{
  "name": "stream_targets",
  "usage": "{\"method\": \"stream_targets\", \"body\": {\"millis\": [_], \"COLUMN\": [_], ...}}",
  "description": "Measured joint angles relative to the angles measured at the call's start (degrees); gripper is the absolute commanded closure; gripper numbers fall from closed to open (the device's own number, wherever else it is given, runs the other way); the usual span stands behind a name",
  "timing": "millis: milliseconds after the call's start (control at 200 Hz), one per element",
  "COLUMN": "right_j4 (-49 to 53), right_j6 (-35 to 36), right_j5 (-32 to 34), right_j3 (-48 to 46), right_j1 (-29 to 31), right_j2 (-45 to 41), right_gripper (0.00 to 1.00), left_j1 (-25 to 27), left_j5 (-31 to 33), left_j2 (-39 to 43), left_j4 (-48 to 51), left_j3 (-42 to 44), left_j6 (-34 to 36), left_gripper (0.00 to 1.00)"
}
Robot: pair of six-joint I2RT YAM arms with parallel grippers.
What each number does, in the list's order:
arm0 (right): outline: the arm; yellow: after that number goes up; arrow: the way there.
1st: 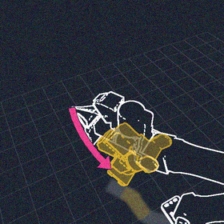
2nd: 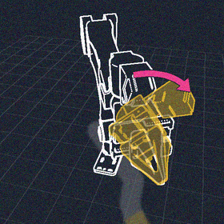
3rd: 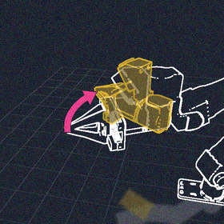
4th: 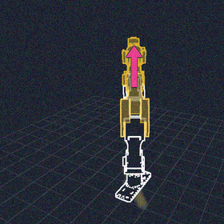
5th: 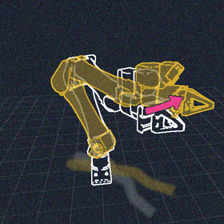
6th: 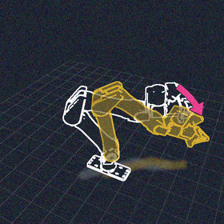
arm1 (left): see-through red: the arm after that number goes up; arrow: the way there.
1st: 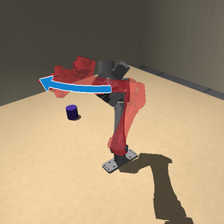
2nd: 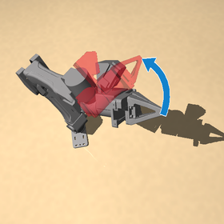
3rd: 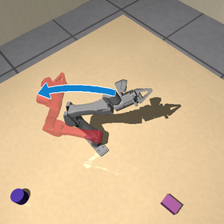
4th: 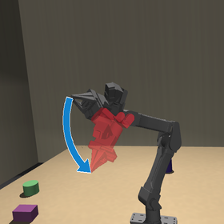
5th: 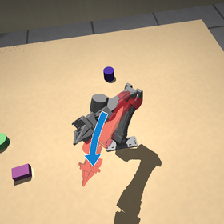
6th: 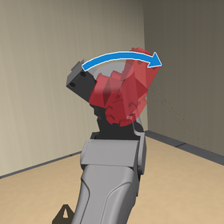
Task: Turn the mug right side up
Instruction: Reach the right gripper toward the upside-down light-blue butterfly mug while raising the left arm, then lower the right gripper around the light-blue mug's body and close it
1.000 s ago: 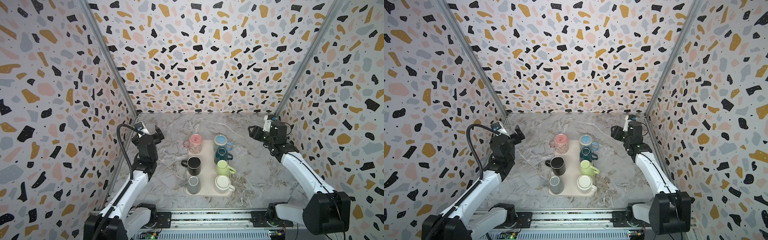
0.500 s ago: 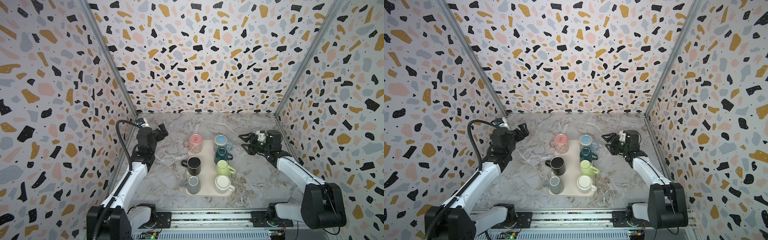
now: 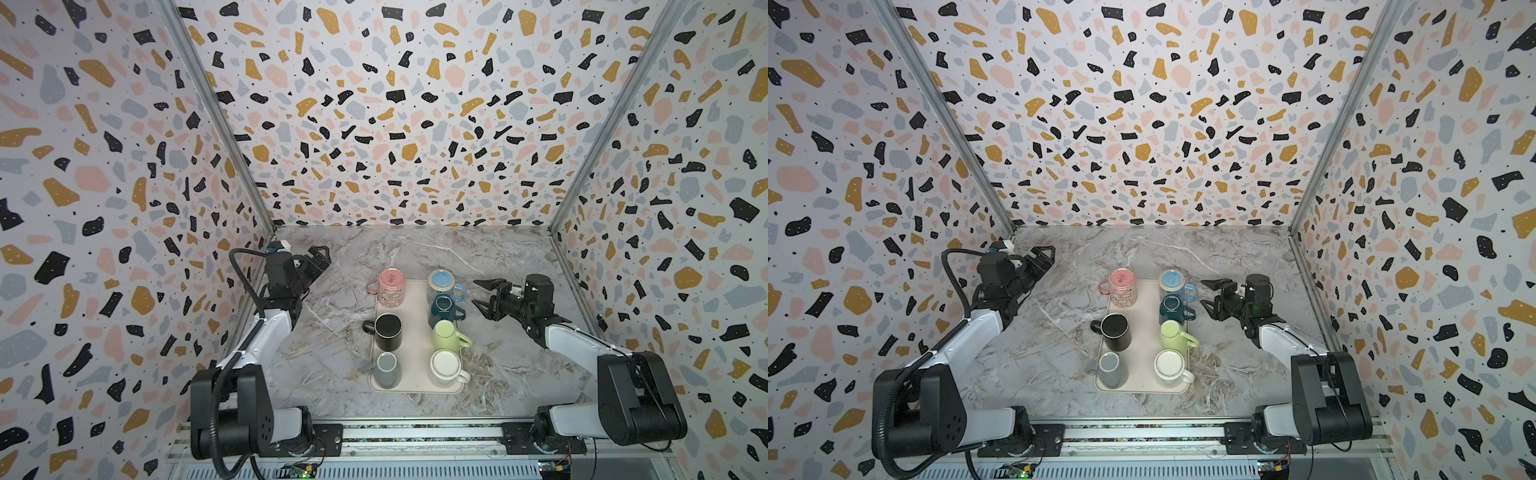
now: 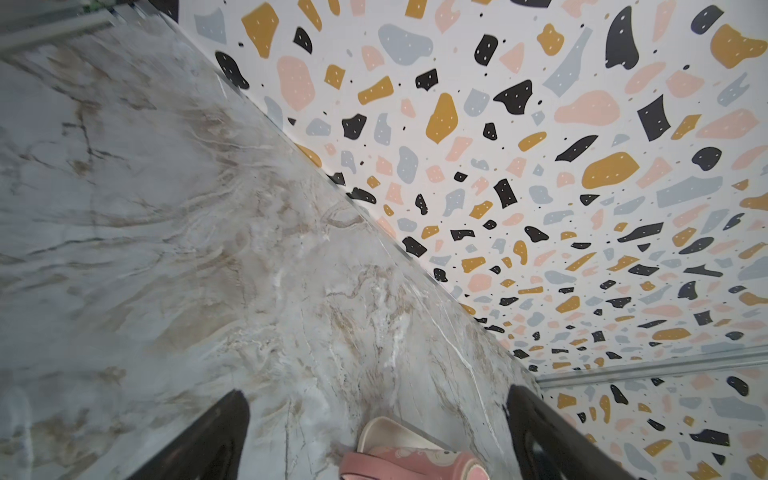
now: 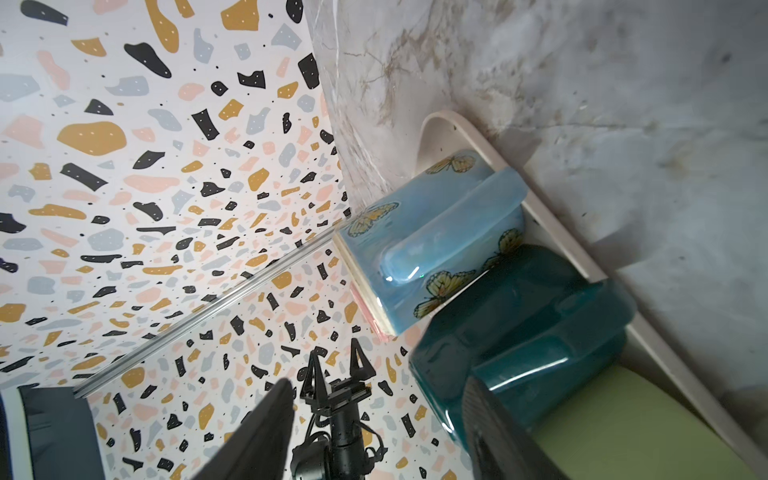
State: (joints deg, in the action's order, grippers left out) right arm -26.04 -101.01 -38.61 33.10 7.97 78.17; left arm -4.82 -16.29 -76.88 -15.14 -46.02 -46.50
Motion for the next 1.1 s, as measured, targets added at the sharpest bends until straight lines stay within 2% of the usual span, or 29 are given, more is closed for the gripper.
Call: {"method": "stream_targets", "body": {"millis": [230,355,781,1096], "right_j4": [-7.5,-11.6,-21.7,-29.2], "right_j6": [-11.9,-15.7,-18.5,-18.7], "right_j5": [5.4,8.9,18.6,20.4], "right_j3": [-4.4,-6.9,-8.7,-8.7], "right_j1": [4.5,6.2,8.2,9.6], "right_j2": [0.3,1.3,6.3,12.3], "right_gripper": [0.45,0.46,0.47,0.47], "left_j1": [0.0,0.0,0.0,-0.3], "left_j5": [-2.6,-3.2,-4.5,-4.8], "left_j2": [-2.4,-2.7,-3.8,-4.3], "left_j4": [-0.7,-1.6,-2.9,-2.4], "left_j3": [-0.9,-1.1,-2.7,-3.1], "left_j6": [-2.3,-2.9,-5.3,-5.4], "left_gripper": [0.04,0.04,0.04,0.04]}}
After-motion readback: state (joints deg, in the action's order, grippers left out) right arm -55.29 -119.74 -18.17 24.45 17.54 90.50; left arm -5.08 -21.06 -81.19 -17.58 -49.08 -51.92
